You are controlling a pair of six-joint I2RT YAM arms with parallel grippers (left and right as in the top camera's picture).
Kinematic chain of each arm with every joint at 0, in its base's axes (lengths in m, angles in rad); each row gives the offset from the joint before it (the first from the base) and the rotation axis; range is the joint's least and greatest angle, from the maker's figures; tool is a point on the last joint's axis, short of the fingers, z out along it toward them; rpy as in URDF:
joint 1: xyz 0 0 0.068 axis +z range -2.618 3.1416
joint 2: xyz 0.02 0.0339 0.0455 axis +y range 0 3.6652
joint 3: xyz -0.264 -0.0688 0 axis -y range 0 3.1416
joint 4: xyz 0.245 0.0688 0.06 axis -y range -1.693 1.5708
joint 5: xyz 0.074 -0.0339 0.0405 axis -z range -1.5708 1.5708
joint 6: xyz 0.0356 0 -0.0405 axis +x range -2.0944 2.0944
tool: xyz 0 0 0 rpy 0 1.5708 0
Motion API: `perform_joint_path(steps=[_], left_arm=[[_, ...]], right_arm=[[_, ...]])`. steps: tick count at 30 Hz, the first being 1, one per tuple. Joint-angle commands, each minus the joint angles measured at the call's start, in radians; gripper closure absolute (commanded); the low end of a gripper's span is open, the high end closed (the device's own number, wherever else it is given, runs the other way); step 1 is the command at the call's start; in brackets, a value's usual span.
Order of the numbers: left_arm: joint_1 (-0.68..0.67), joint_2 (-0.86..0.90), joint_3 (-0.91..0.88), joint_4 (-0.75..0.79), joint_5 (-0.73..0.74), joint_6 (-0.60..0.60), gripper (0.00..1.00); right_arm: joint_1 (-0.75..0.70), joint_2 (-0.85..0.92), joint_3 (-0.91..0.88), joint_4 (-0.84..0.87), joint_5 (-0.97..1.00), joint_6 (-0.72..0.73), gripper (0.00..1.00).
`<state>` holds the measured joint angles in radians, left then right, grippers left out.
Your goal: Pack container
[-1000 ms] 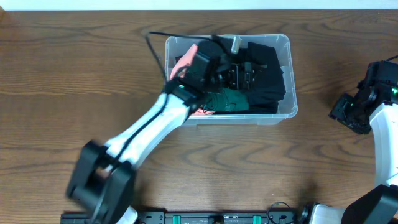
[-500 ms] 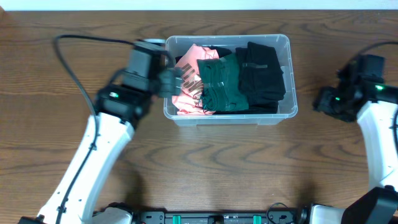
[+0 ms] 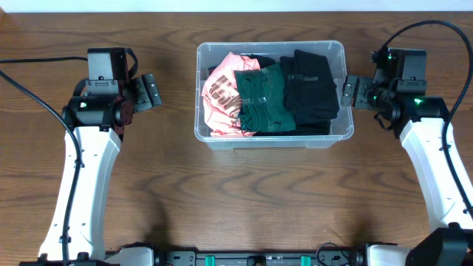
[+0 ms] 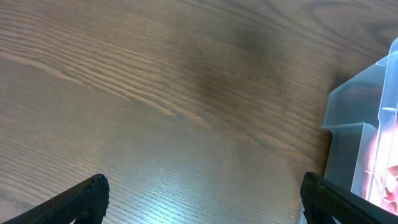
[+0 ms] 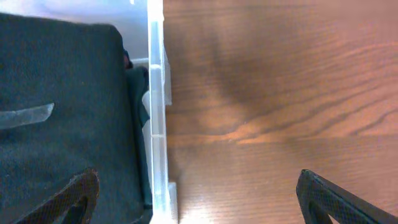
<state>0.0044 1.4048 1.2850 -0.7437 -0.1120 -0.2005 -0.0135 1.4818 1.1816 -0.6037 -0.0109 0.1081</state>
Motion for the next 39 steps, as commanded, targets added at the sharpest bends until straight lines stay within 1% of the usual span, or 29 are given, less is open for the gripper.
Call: perform_joint_path(steps=[1,3,6,8,10,12,14,20,24,26,28,31,39], left_arm=[[0.007,0.006,-0.011,-0.003,0.007,0.029,0.02],[0.007,-0.003,-0.011,-0.012,0.044,0.043,0.02],[0.007,-0.041,-0.014,-0.038,0.076,0.061,0.02],[0.006,-0.101,-0.028,-0.04,0.079,0.068,0.02],[0.006,-0.174,-0.045,-0.039,0.114,0.084,0.02],[0.006,-0.27,-0.079,-0.037,0.166,0.126,0.02],[0.006,-0.385,-0.126,-0.031,0.184,0.145,0.02],[0.006,-0.786,-0.298,-0.029,0.184,0.148,0.02],[0.006,-1.032,-0.397,-0.05,0.183,0.138,0.02],[0.006,-1.128,-0.423,-0.072,0.183,0.129,0.02],[0.006,-1.191,-0.43,-0.1,0.183,0.129,0.02],[0.006,-1.239,-0.43,-0.115,0.183,0.129,0.02],[0.006,-1.245,-0.43,-0.142,0.183,0.129,0.02]], right_arm=[[0.004,-0.011,0.001,-0.002,0.014,-0.042,0.01],[0.004,-0.03,0.001,-0.034,0.014,0.0,0.01],[0.004,-0.09,0.001,-0.093,0.03,0.026,0.01],[0.008,-0.152,-0.003,-0.136,0.059,0.03,0.01],[0.014,-0.215,-0.022,-0.151,0.072,0.03,0.01],[0.015,-0.296,-0.069,-0.142,0.082,0.033,0.01],[0.015,-0.397,-0.139,-0.125,0.082,0.049,0.01],[0.015,-0.772,-0.376,-0.112,0.077,0.042,0.01],[0.015,-0.982,-0.484,-0.131,0.039,0.041,0.01],[0.015,-1.054,-0.514,-0.151,0.037,0.041,0.01],[0.015,-1.099,-0.534,-0.156,0.042,0.04,0.01],[0.014,-1.118,-0.541,-0.156,0.043,0.04,0.01],[0.015,-1.117,-0.541,-0.2,0.044,0.041,0.01]])
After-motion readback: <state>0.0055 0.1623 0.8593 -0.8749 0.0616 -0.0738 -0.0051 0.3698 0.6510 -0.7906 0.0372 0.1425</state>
